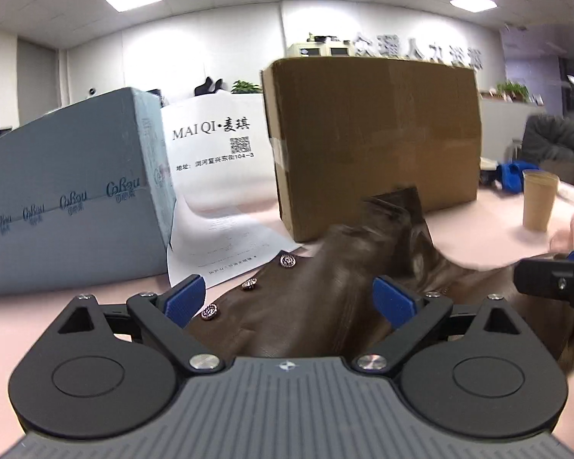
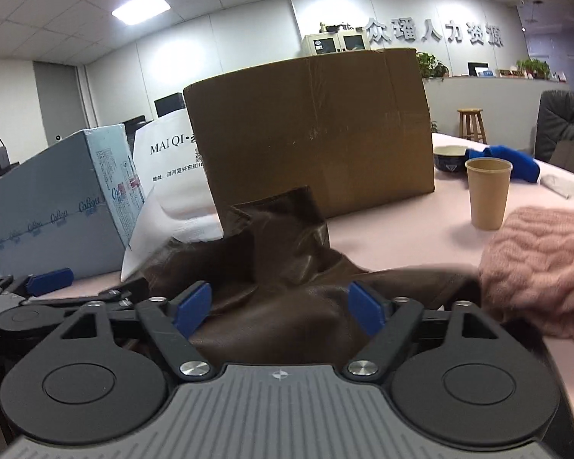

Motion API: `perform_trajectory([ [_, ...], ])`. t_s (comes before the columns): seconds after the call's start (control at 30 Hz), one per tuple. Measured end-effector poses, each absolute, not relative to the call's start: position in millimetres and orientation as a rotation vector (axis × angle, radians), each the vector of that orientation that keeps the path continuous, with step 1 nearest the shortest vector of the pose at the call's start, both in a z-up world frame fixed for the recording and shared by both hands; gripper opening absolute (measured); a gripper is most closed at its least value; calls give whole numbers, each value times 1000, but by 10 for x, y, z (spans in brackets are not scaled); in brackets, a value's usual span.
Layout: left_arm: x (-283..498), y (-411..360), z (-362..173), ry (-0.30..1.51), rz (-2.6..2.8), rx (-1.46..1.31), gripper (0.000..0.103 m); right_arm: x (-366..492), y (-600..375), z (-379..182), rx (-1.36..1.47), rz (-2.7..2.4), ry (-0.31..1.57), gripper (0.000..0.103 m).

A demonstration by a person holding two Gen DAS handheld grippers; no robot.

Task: Fold clothes

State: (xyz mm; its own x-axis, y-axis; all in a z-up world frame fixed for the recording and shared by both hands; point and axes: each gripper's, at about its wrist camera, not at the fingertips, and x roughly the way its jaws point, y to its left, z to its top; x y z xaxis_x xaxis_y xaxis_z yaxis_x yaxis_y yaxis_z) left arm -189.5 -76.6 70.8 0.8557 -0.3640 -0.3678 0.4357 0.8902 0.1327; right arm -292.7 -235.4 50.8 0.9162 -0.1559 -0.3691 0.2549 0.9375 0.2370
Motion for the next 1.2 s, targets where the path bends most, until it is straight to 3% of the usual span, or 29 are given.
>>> perform_trajectory([
  [0.6,-1694,-13,572,443,-342,224,95,-2601,-2281,651,44,-105,328,88],
  [0.97,-1546,128,412,469,-489,161,95,-1865,-1873,734,-100,9,447,86],
  [1.07,-1551,167,385,487,-527,146,95,-1610,-1929,672,-30,-35,484,86],
  [1.1,-1560,182,382,487,-539,149,95,-1536,-1960,646,-3,-52,498,84],
  [1.17,-1572,190,377,486,-537,150,95,-1420,-2004,592,28,-83,528,59],
  [1.2,-1577,195,371,485,-539,152,95,-1372,-2017,561,37,-96,545,31],
])
